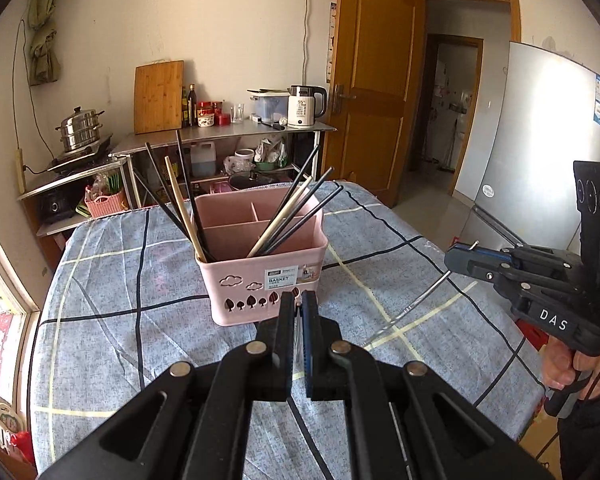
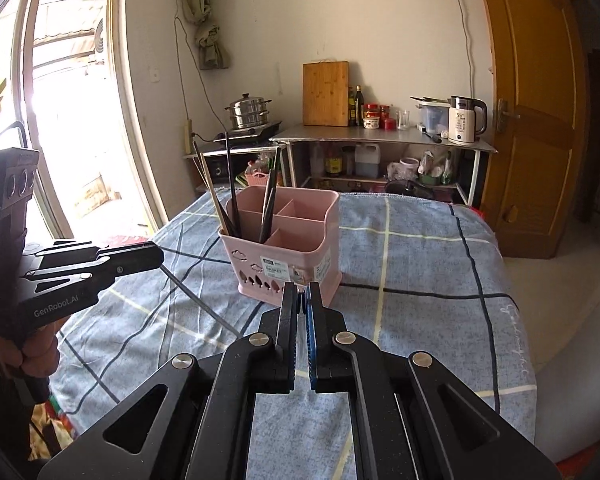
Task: Organize utensils
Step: 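Lift both metal chopsticks off the cloth and carry them toward the pink basket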
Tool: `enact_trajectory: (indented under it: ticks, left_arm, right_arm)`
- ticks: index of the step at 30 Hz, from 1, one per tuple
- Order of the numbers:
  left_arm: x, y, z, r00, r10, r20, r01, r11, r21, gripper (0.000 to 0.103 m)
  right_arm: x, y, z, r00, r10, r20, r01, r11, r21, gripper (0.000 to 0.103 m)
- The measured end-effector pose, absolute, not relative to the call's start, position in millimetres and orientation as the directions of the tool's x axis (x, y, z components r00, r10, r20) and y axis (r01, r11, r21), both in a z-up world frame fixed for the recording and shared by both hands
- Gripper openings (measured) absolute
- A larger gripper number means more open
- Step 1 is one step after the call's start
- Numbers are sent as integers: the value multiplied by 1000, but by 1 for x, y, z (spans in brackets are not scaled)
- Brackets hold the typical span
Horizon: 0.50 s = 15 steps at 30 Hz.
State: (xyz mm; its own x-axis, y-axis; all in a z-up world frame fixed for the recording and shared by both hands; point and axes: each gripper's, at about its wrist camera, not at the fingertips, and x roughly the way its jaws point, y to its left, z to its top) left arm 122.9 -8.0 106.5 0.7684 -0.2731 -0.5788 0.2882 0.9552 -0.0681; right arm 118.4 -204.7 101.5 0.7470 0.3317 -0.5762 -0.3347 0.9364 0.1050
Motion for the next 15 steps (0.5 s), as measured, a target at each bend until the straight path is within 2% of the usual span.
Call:
enact_trajectory:
  ticks: [5,15]
  left_arm:
    - [124,-10,98,757,-275,-592,289,954,-74,4]
    - [124,-7,107,758,-280,-589,293,953,-76,4]
  right_arm:
    - [120,-204,89,727,326,-604,-332,937,107,4]
    - [119,-204,94,736,322,-596,-335,938,94,4]
